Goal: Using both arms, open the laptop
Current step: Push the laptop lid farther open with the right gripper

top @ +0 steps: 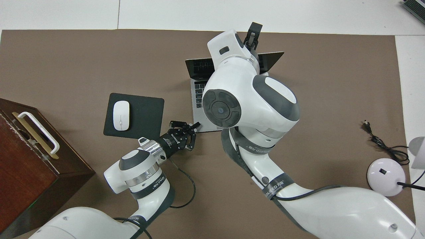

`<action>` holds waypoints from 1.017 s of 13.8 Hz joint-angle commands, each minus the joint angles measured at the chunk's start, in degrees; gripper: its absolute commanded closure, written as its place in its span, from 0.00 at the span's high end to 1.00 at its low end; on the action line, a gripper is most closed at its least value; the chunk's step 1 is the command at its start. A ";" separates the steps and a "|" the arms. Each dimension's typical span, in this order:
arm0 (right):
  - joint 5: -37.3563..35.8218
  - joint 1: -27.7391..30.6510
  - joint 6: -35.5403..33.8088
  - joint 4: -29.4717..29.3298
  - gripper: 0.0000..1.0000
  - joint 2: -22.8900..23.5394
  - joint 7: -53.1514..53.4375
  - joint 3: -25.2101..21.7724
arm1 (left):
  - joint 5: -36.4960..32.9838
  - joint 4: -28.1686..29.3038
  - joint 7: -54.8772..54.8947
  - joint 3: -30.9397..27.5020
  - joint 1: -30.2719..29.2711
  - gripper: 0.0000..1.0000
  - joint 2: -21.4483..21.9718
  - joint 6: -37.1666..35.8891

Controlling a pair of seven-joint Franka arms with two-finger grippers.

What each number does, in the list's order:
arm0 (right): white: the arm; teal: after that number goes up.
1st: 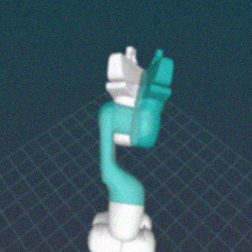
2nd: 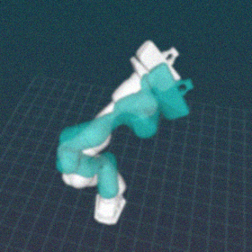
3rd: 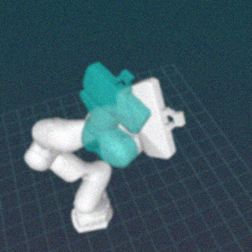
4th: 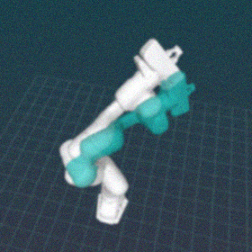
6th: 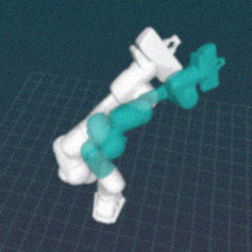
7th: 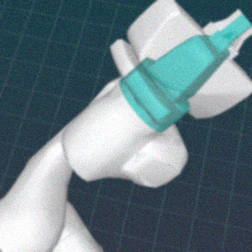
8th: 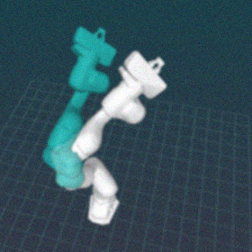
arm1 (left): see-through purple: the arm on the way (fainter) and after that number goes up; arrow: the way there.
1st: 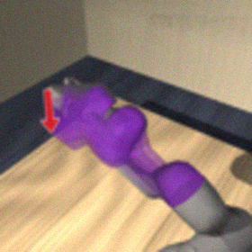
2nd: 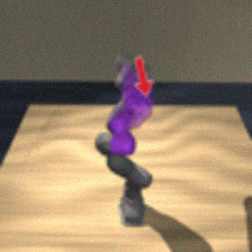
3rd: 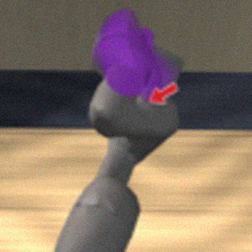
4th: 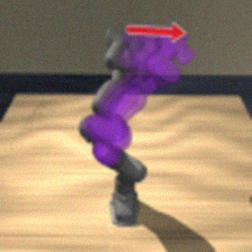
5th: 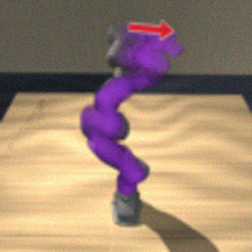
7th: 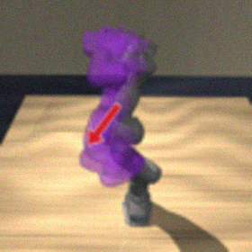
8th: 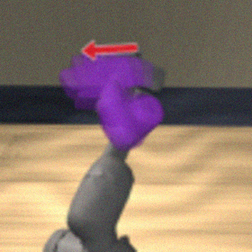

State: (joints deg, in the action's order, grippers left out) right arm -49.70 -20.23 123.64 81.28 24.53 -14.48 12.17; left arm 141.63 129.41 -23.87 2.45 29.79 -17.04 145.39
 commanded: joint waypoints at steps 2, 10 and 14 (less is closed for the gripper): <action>7.06 0.63 -3.13 2.04 1.00 -3.43 -0.90 0.31 | 0.49 -0.74 1.19 -0.60 0.10 0.00 -1.07 1.30; 23.32 6.16 -10.51 1.16 1.00 -8.44 -0.82 0.22 | -1.70 -3.11 0.49 -0.52 0.01 0.00 3.76 11.04; 28.95 9.68 -14.47 1.17 1.00 -11.52 -0.73 0.14 | -3.71 -5.75 -0.22 -0.34 0.10 0.00 6.66 16.75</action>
State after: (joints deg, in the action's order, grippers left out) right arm -23.87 -12.75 110.54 81.21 15.17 -14.50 11.83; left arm 140.12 124.67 -23.38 1.96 29.68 -12.63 158.23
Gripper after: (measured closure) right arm 0.000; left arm 0.991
